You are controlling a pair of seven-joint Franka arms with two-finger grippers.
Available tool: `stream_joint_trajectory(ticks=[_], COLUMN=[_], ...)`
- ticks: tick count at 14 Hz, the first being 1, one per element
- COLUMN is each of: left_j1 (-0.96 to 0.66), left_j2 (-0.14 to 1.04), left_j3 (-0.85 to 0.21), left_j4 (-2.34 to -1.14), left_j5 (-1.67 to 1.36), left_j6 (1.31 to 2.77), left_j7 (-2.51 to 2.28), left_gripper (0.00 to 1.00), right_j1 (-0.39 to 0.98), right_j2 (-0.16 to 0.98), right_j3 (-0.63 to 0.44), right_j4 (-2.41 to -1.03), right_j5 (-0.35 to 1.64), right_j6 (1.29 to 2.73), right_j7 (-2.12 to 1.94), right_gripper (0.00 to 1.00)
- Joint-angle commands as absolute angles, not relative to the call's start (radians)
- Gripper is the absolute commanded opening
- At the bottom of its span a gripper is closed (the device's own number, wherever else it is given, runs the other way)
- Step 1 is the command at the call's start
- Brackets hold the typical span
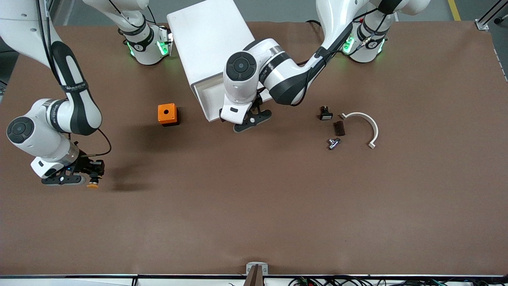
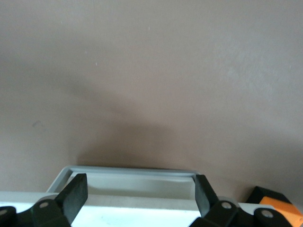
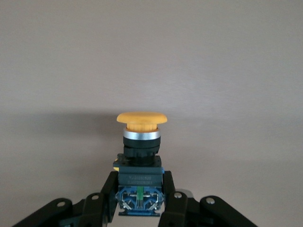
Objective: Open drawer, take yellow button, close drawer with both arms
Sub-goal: 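Push the drawer shut with the left gripper while the right gripper sets the button down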
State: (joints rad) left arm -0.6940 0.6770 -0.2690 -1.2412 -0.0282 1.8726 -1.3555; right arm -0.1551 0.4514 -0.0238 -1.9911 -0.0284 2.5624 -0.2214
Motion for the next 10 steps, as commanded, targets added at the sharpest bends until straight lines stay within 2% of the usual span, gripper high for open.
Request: stream_joint_trajectory(ticks=[1,7,8,9,10], left_j1=[-0.710,-0.722,-0.726,-0.727,-0.727], left_j2=[0.675,0.675,0.675,0.675,0.675], left_j3=[-0.268,-0.268,-0.268,-0.268,-0.268], left_j4=[-1.259,-1.293,-1.301,-1.307,-1.318], left_j5=[-0.101,-0.300,-0.328,-0.354,-0.376], left_j6=[1.881,1.881,1.879,1.879,1.879], left_j7=[-1.347,-1.362,-1.362,-1.364,-1.364], left_gripper=[1.00,1.00,1.00,1.00,1.00], right_j1=[-0.242,-0.307,-0.314,-0.318,-0.316], right_j2=[0.501,0.575,0.580,0.580,0.580], right_j3=[-0.003,0.000,0.000,0.000,0.002], right_j4=[-1.997,-1.977,-1.976,-1.976,-1.976], right_j5=[-0.044,-0.025,-0.025,-0.025,-0.025], right_j6=[2.670,2.695,2.694,2.692,2.691], right_j7=[-0.323,-0.316,-0.314,-0.314,-0.314], right_gripper=[0.00,0.00,0.13,0.38,0.67])
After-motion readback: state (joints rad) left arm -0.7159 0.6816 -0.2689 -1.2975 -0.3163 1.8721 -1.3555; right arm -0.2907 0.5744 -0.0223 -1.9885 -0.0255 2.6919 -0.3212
